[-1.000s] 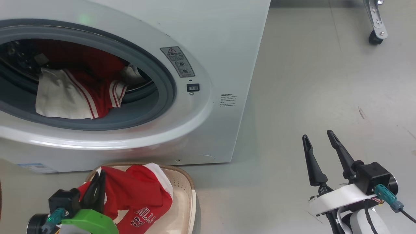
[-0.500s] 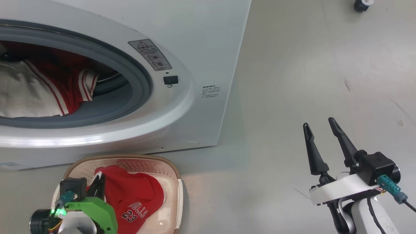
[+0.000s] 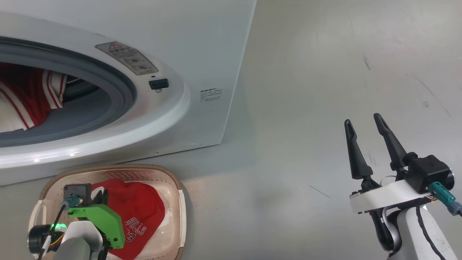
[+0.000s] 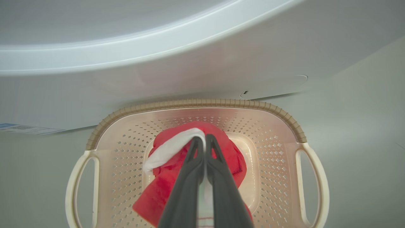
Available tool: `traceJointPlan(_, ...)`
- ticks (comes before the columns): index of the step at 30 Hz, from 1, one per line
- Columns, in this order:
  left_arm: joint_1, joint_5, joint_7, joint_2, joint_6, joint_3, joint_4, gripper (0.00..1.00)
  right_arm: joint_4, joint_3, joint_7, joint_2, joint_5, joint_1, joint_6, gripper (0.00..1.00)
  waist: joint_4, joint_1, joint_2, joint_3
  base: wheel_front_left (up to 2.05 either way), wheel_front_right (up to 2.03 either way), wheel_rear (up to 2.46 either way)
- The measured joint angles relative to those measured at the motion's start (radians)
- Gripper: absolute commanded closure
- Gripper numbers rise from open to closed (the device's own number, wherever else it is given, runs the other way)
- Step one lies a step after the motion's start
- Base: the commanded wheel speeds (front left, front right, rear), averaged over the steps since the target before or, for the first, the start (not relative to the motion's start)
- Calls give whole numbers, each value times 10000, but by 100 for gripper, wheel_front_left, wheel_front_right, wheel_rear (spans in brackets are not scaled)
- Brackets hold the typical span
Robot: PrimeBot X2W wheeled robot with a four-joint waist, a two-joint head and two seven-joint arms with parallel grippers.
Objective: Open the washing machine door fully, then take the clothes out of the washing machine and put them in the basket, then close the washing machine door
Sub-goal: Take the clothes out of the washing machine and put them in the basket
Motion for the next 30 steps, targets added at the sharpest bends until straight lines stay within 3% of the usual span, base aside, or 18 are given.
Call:
traceJointPlan(7, -381, 130, -130, -77, -4, -167, 855, 100, 15, -213, 0, -46, 0, -19, 0, 0, -123, 0, 0, 135, 0, 0, 0)
traceJointPlan(9, -488, 77, -142, -115, -10, -155, 1108, 91, 15, -274, 0, -46, 0, -35, 0, 0, -93, 0, 0, 123, 0, 0, 0)
traceJointPlan(11, -611, 67, -144, -184, -25, -190, 1264, 73, 13, -339, 0, -63, 0, -58, 0, 0, -34, 0, 0, 108, 0, 0, 0)
traceJointPlan(12, -677, 67, -148, -207, -25, -192, 1338, 52, 13, -334, 0, -63, 0, -74, 0, 0, -1, 0, 0, 98, 0, 0, 0)
traceJointPlan(13, -743, 59, -176, -215, -25, -180, 1413, 0, 13, -322, -2, -61, 0, -90, 0, 0, 31, 0, 0, 88, 0, 0, 0)
traceJointPlan(22, -886, -161, -516, -245, -117, -75, 2165, 0, 165, -259, -2, -38, 0, -115, 0, 0, 230, 0, 0, -155, 0, 0, 0)
traceJointPlan(30, -951, -240, -1569, -418, -502, -153, 2165, 0, 309, -242, -2, -29, 0, -113, 0, 0, 529, 0, 0, -631, 0, 0, 0)
